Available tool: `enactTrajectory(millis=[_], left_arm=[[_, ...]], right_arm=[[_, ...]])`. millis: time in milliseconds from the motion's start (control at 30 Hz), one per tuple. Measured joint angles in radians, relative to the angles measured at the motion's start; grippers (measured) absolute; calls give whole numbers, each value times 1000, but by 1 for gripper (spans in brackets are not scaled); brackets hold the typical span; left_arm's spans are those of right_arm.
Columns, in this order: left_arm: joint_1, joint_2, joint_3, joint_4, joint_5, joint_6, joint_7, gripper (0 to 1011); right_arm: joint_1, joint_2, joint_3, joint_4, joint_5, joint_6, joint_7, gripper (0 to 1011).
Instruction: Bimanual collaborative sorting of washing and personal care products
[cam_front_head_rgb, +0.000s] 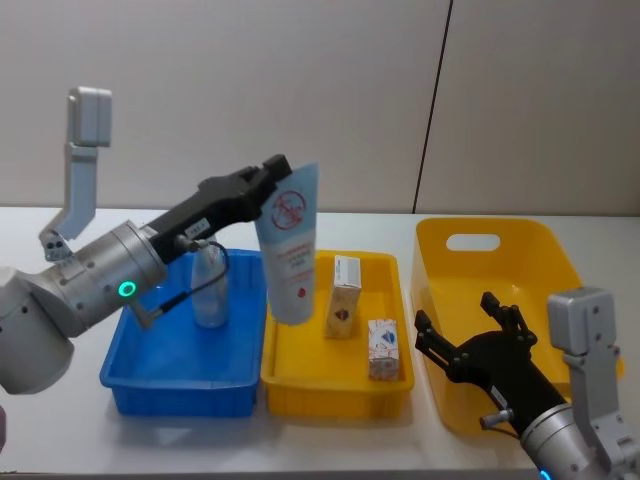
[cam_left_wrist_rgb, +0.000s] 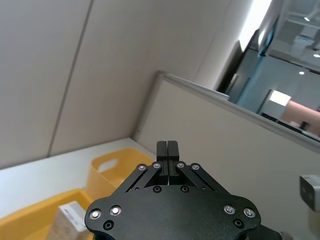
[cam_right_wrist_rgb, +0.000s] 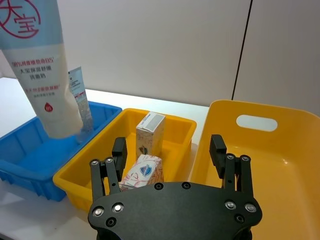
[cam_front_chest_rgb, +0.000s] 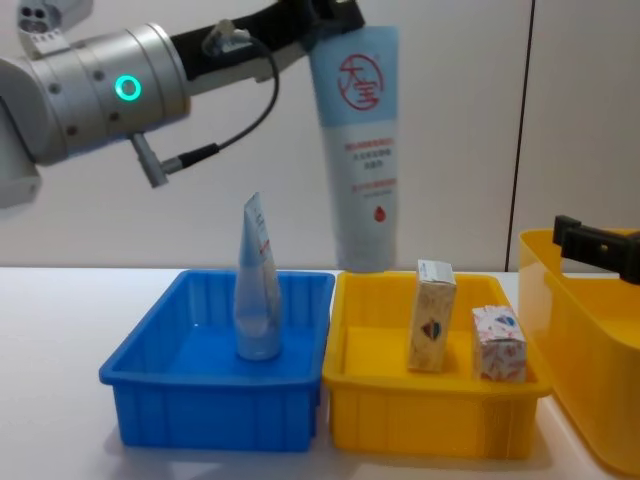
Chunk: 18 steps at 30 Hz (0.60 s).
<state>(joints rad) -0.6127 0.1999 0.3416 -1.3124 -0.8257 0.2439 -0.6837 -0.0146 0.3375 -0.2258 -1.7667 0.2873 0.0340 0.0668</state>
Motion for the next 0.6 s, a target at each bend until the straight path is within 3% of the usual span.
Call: enactTrajectory(millis=[300,600], left_arm=[[-6,-9,32,21,-17,21,-29,0],[-3,-13,46,30,-11,-10,-26,0]], right_arm=[[0,0,0,0,0,0,0,1003],[0,0,0,0,0,0,0,1003]])
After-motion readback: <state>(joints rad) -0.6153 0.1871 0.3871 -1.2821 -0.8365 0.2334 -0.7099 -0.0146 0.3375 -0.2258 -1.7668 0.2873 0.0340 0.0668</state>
